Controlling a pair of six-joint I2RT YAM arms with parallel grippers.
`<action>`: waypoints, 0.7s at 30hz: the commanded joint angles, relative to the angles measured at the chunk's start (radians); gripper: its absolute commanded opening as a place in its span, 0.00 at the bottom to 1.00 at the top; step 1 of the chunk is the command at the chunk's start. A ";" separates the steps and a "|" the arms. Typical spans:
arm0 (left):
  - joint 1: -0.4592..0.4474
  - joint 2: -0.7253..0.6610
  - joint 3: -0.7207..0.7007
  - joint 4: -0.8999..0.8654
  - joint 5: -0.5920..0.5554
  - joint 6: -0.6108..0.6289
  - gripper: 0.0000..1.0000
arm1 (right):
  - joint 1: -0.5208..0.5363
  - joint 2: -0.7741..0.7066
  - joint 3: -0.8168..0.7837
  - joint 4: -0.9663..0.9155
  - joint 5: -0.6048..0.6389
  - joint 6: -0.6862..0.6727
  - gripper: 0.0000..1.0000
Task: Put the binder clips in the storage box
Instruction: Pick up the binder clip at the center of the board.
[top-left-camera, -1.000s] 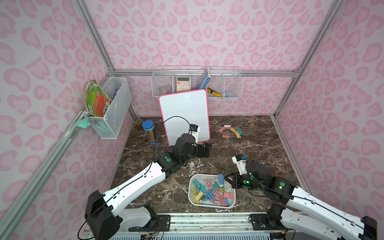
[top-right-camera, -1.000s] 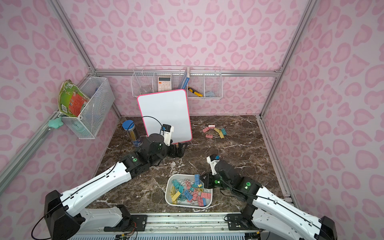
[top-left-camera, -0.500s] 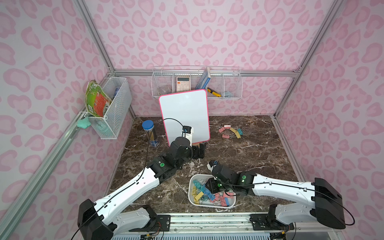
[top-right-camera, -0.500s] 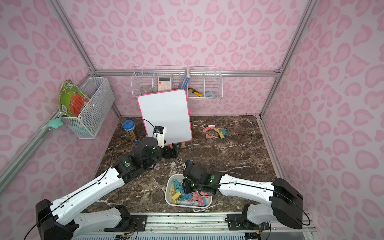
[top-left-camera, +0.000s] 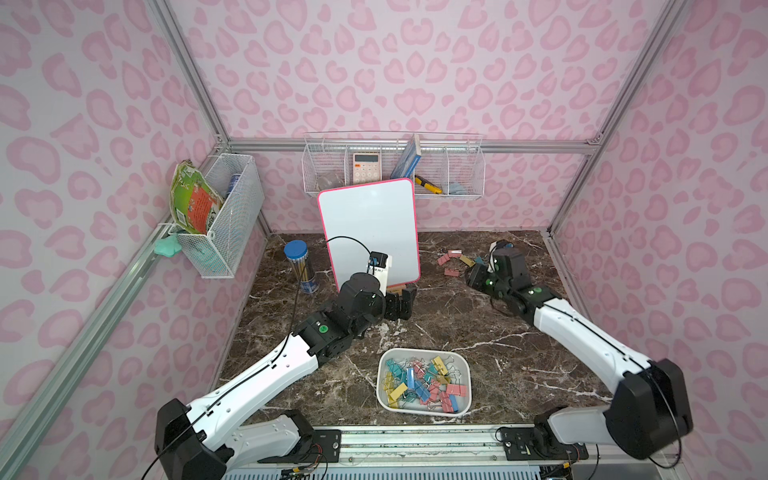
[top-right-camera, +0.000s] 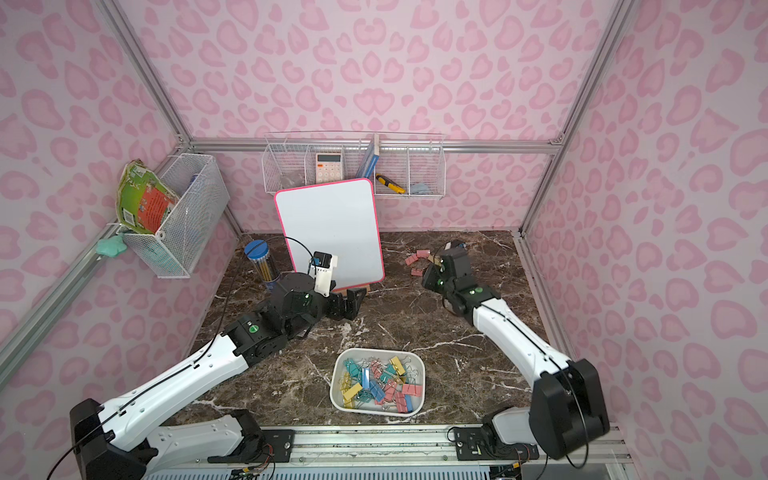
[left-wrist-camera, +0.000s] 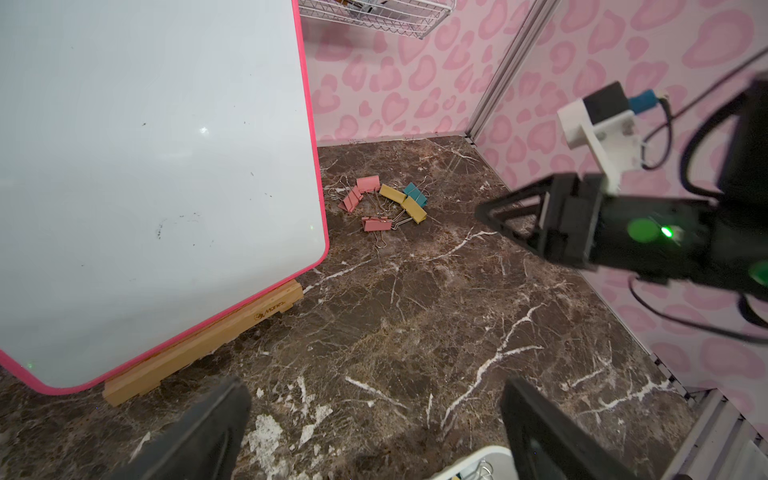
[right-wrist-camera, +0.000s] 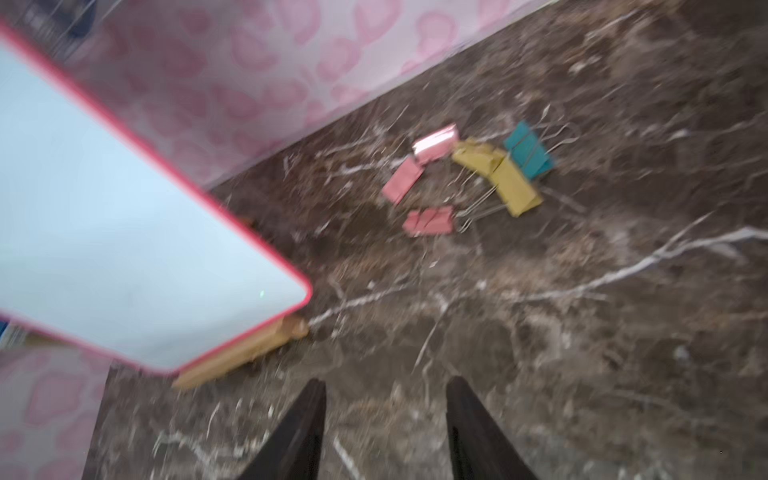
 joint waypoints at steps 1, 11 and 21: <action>0.001 -0.010 0.008 -0.025 0.035 -0.006 0.99 | -0.069 0.188 0.168 -0.037 -0.082 -0.045 0.49; 0.001 -0.059 -0.019 -0.063 0.053 -0.040 0.99 | -0.054 0.664 0.659 -0.244 -0.091 -0.106 0.50; 0.002 -0.076 -0.015 -0.075 0.046 -0.027 0.99 | -0.038 0.612 0.477 -0.129 -0.081 0.036 0.57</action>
